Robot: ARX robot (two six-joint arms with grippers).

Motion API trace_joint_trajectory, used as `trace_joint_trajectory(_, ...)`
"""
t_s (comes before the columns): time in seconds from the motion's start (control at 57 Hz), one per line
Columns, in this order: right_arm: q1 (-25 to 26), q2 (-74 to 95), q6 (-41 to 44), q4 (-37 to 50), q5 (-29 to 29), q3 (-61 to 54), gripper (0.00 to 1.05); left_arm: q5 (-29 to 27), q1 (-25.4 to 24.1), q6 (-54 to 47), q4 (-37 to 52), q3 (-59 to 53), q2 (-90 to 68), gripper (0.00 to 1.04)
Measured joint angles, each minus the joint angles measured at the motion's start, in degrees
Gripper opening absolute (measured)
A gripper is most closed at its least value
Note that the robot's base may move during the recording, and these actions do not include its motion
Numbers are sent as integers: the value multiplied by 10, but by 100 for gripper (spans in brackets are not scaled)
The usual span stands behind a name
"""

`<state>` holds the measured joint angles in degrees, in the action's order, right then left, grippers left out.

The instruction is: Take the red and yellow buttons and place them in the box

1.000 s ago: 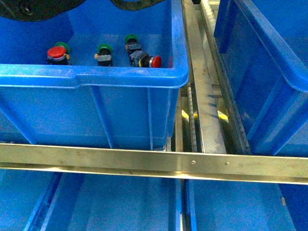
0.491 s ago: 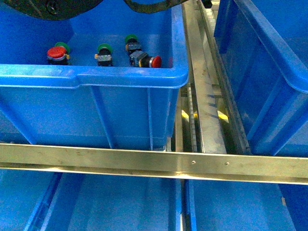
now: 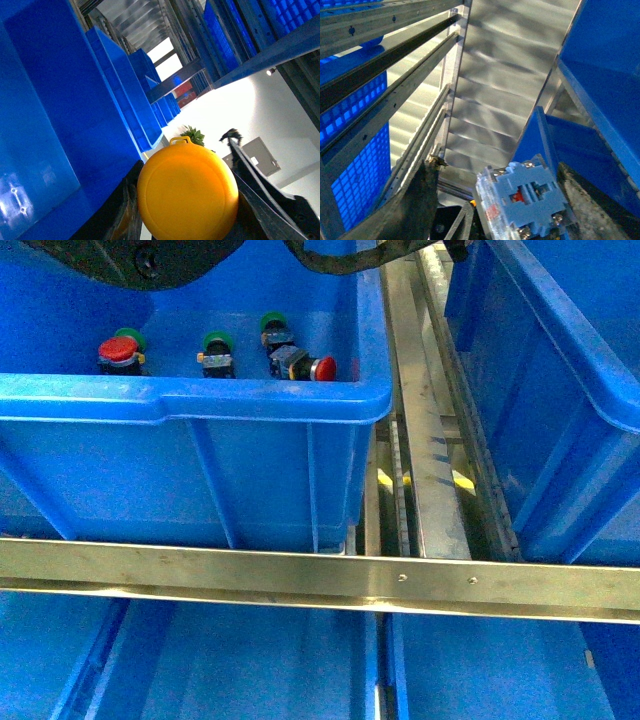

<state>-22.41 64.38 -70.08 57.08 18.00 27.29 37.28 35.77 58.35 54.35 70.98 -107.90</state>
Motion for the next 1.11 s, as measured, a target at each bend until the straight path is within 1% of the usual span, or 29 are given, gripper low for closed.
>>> trace_joint_trajectory(0.105, 5, -2, -5, -1, -2, -6, 37, -4, 2, 5, -6, 4, 0, 32)
trace_joint_trajectory(0.14, 9, -5, -7, -2, -4, -8, 33, -5, 2, 20, -8, 5, 0, 32)
trace_joint_trajectory(0.246, 15, -11, -19, -7, -7, -9, 28, -13, 5, 28, -11, 11, -1, 32)
trace_joint_trajectory(0.386, 22, -17, -26, -17, -5, -9, 28, -24, 8, 28, -14, 16, -2, 33)
trace_joint_trajectory(0.404, 23, -17, -27, -17, -5, -9, 28, -25, 8, 28, -14, 16, -2, 35)
trace_joint_trajectory(0.456, 24, -17, -24, -17, -5, -9, 27, -27, 9, 8, -14, 16, -2, 45)
trace_joint_trajectory(0.544, 28, -17, -18, -17, -2, -12, 26, -38, 9, -13, -14, 16, -2, 60)
trace_joint_trajectory(0.579, 31, -17, -16, -17, -2, -14, 26, -44, 4, -18, -14, 16, -1, 67)
trace_joint_trajectory(0.649, 40, -13, -14, -17, 4, -17, 26, -50, -3, -26, -13, 16, 0, 77)
trace_joint_trajectory(0.702, 45, -5, -10, -17, 3, -18, 26, -57, -10, -32, -13, 16, 4, 88)
trace_joint_trajectory(0.719, 47, 1, -8, -17, 1, -18, 26, -59, -13, -35, -14, 15, 9, 93)
trace_joint_trajectory(0.754, 50, 10, -3, -16, -3, -18, 26, -60, -19, -44, -15, 9, 21, 99)
trace_joint_trajectory(0.807, 54, 21, 4, -16, -7, -18, 26, -56, -24, -54, -15, -3, 38, 96)
trace_joint_trajectory(0.947, 62, 43, 44, -24, -28, -13, 26, -32, -47, -101, -46, -44, 105, 97)
trace_joint_trajectory(1.018, 62, 46, 72, -38, -36, -2, 26, -24, -66, -130, -70, -73, 144, 97)
trace_joint_trajectory(1.105, 57, 46, 126, -68, -46, 21, 26, -16, -100, -160, -91, -124, 202, 97)
